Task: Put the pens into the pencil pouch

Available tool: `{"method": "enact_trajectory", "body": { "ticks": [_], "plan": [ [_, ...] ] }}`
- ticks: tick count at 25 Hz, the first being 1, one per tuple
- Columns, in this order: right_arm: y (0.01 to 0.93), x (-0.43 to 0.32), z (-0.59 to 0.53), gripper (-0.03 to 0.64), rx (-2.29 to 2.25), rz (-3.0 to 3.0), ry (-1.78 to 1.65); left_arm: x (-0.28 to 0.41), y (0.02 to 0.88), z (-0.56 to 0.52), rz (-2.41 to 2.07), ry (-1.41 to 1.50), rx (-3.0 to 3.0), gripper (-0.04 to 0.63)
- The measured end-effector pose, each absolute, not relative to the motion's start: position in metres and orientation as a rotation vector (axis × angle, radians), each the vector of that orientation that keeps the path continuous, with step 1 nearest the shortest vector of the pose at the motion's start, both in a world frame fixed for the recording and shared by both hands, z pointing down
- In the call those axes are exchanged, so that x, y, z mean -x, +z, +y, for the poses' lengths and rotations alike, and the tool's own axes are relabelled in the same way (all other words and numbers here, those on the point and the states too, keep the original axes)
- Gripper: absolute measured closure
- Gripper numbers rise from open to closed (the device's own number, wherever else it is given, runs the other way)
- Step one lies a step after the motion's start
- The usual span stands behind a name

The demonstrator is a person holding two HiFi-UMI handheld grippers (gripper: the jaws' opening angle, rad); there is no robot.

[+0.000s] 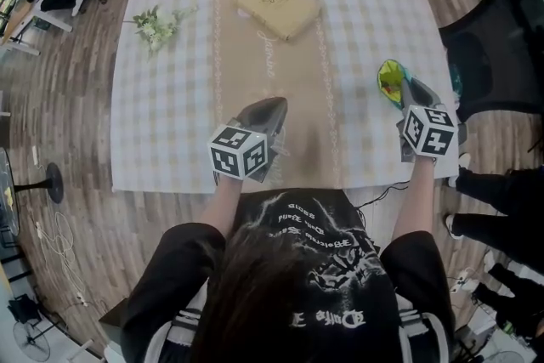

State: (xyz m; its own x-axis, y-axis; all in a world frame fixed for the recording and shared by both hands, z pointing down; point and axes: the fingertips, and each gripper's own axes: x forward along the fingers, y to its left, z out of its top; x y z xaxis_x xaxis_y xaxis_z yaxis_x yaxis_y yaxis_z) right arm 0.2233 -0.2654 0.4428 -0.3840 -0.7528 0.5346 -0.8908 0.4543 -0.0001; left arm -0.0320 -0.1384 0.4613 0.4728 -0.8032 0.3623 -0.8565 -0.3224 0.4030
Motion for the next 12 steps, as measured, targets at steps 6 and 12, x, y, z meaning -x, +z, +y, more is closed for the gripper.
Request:
{"method": "enact_trajectory", "body": {
  "ticks": [6, 12],
  "plan": [
    [0.485, -0.2, -0.271, 0.577, -1.352, -2.275, 0.513, 0.048, 0.474, -0.156, -1.403, 0.128, -2.172, 0.575],
    [0.512, -0.173, -0.245, 0.575, -1.299, -2.283, 0.617, 0.051, 0.471, -0.156, -1.432, 0.11, -2.158, 0.575]
  ]
}}
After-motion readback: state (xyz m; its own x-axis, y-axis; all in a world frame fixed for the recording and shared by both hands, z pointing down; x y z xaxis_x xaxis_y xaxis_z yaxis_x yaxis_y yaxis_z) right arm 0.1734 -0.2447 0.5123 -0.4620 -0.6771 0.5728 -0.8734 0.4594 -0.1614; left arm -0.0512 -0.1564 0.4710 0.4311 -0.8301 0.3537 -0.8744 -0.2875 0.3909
